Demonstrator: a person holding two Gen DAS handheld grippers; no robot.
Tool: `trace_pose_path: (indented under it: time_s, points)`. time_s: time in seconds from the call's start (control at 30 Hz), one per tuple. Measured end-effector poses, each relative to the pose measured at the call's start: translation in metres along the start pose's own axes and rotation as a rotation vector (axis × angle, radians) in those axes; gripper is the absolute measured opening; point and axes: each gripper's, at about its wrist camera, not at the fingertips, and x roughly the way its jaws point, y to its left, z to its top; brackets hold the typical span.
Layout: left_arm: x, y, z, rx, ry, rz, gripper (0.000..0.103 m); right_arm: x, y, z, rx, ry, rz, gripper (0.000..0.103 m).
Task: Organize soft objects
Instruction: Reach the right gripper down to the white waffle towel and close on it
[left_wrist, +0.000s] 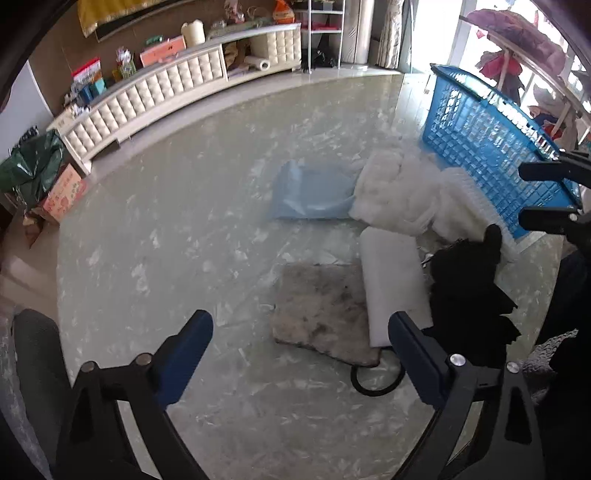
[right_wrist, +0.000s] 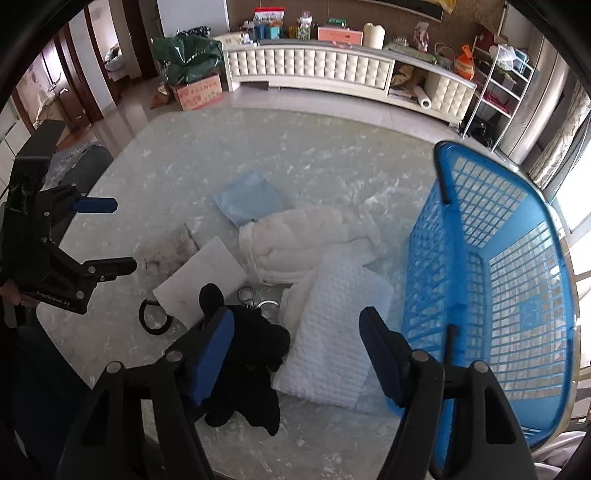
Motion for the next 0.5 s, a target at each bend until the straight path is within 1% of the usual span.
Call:
trace_pose_path:
  time_s: [0.13,0.17,0.3,0.37,0.5]
  points:
    - [0.018,0.009,-0.002,-0.019,0.041,-0.005,0.095,0.007,0.002,0.003,-0.013,0.026,-0.032,0.067]
    - [0.023,0.012,-0.002,-0.023,0.051,-0.002,0.095,0.008,0.001,0.004,-0.012,0.029,-0.042,0.065]
    - [0.04,0.028,-0.002,-0.055,0.097,-0.006,0.095,0.01,-0.004,0.009,0.004,0.047,-0.044,0.065]
    - [0.041,0.029,0.0,-0.063,0.091,-0.033,0.095,0.014,-0.003,0.011,0.01,0.05,-0.044,0.062]
    - [0.045,0.022,0.003,-0.035,0.091,-0.043,0.095,0.022,-0.005,0.014,0.019,0.081,-0.08,0.06]
